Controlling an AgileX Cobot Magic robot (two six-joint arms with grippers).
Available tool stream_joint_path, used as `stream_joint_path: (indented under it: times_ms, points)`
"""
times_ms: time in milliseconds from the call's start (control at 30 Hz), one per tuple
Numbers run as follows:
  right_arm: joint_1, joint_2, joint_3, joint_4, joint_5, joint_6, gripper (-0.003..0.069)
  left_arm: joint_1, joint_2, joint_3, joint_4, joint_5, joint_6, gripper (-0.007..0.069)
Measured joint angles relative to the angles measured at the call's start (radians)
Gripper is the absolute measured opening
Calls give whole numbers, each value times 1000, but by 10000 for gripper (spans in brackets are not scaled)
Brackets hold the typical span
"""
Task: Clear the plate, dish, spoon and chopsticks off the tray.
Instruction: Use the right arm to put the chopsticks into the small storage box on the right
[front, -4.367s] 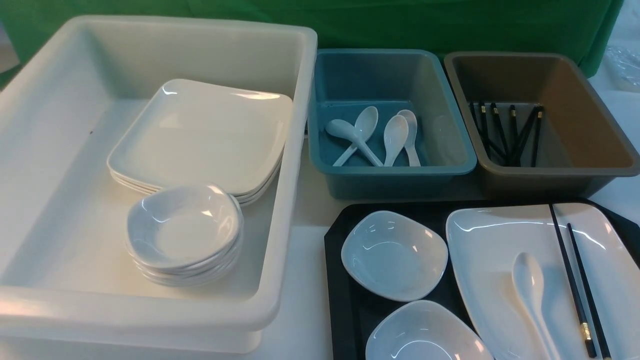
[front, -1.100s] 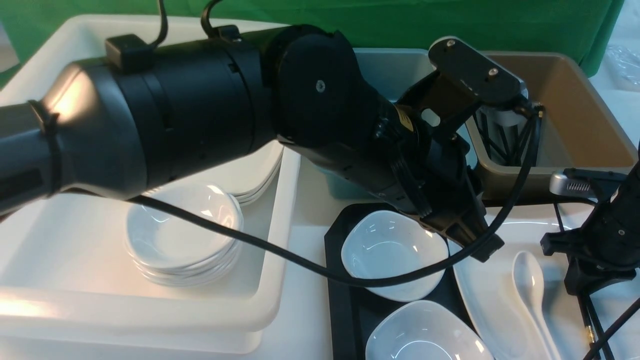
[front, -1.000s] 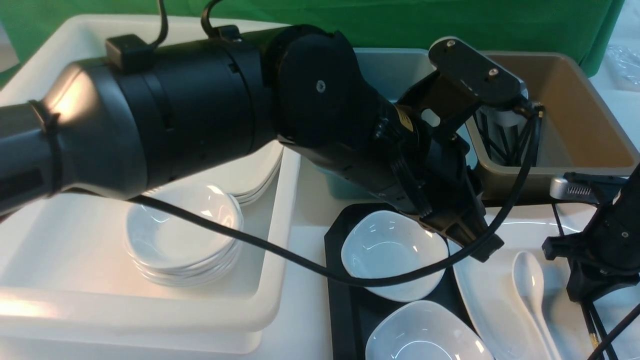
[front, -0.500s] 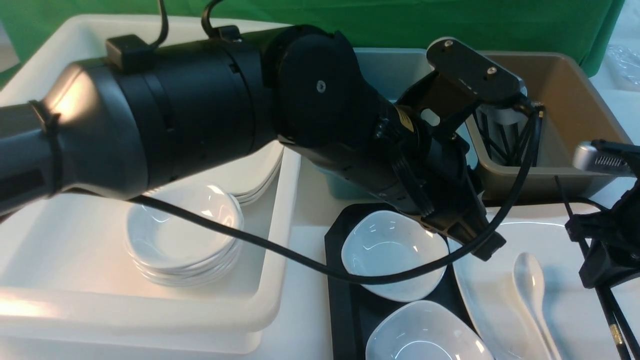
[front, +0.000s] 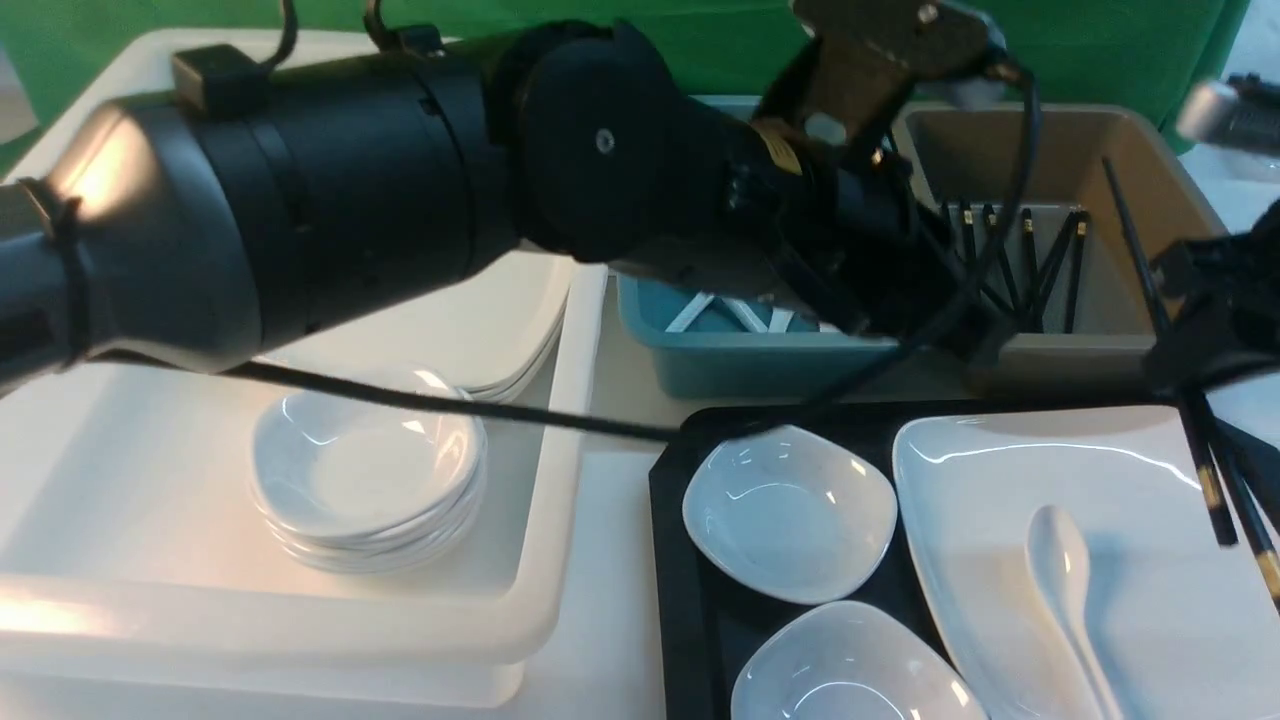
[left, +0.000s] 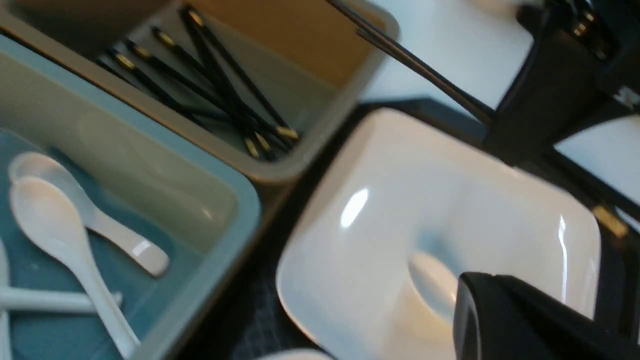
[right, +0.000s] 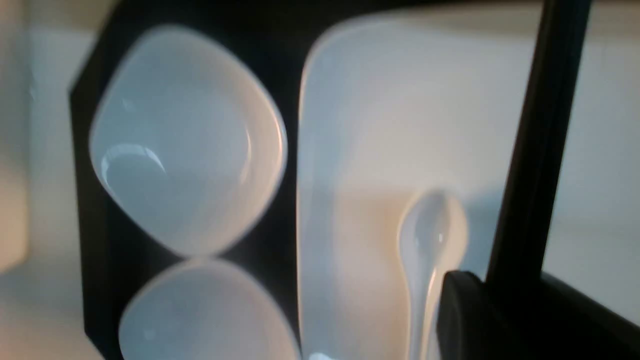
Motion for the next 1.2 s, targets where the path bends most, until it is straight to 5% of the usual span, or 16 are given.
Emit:
stream_joint_path:
  times_ms: [200, 600, 967, 1067, 1200]
  points:
    - [-3, 131, -225, 0, -62, 27, 142, 15, -1, -6, -8, -187, -17, 2]
    - [-92, 545, -780, 5, -176, 88, 142, 15, -2, -8, -6, -218, -18, 2]
    - [-91, 735, -847, 11, -305, 110, 142, 15, -2, -8, 39, -184, -18, 2]
    - [-91, 761, -847, 11, -288, 126, 202, 15, -2, -8, 53, -167, -18, 2]
    - [-90, 766, -849, 11, -185, 127, 367, 15, -2, -8, 58, -152, -18, 2]
